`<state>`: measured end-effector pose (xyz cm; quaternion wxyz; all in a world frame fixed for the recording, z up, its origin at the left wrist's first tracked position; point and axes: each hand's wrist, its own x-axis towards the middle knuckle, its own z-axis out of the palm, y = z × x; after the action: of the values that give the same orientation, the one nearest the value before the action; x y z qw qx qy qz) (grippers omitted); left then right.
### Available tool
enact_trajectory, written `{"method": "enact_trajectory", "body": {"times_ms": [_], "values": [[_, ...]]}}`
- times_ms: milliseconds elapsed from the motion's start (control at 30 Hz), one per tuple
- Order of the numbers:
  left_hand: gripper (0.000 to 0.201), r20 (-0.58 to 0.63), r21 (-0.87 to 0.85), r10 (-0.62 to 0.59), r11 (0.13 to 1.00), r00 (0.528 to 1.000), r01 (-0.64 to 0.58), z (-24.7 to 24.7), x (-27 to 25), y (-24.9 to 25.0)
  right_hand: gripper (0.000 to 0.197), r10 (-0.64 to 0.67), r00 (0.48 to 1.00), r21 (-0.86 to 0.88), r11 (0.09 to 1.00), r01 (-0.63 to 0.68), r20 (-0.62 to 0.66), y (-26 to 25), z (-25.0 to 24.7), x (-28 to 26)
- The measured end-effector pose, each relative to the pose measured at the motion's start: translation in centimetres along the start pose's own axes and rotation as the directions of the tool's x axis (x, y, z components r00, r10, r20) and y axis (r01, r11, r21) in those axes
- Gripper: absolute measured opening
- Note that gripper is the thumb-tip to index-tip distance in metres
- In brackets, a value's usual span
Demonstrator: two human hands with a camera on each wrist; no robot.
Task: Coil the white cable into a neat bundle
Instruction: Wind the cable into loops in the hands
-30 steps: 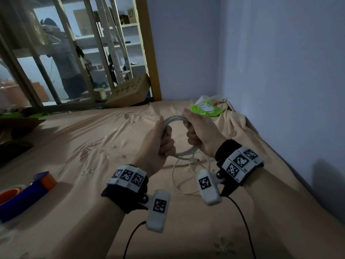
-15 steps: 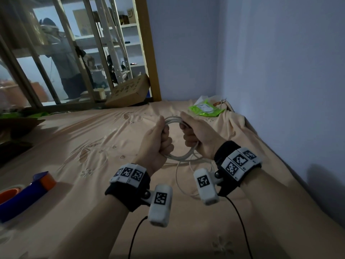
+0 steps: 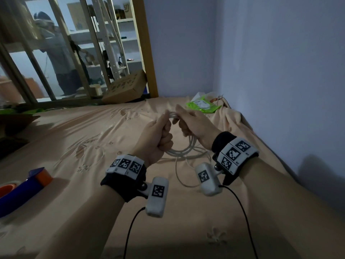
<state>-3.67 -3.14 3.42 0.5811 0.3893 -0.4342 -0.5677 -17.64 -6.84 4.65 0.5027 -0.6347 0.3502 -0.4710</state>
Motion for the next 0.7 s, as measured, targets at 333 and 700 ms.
{"method": "enact_trajectory", "body": {"times_ms": [333,700], "values": [[0.049,-0.174,-0.3,0.212,0.919,0.962,-0.257,-1.2,0.5,1.3,0.041,0.125,0.888,0.302,0.953,0.016,-0.443,2.2,-1.8,0.3],[0.048,-0.179,-0.312,0.18,0.922,0.967,-0.23,-0.3,0.7,-0.6,0.07,0.257,0.958,0.814,0.579,-0.044,-0.131,2.2,0.7,-0.3]]}}
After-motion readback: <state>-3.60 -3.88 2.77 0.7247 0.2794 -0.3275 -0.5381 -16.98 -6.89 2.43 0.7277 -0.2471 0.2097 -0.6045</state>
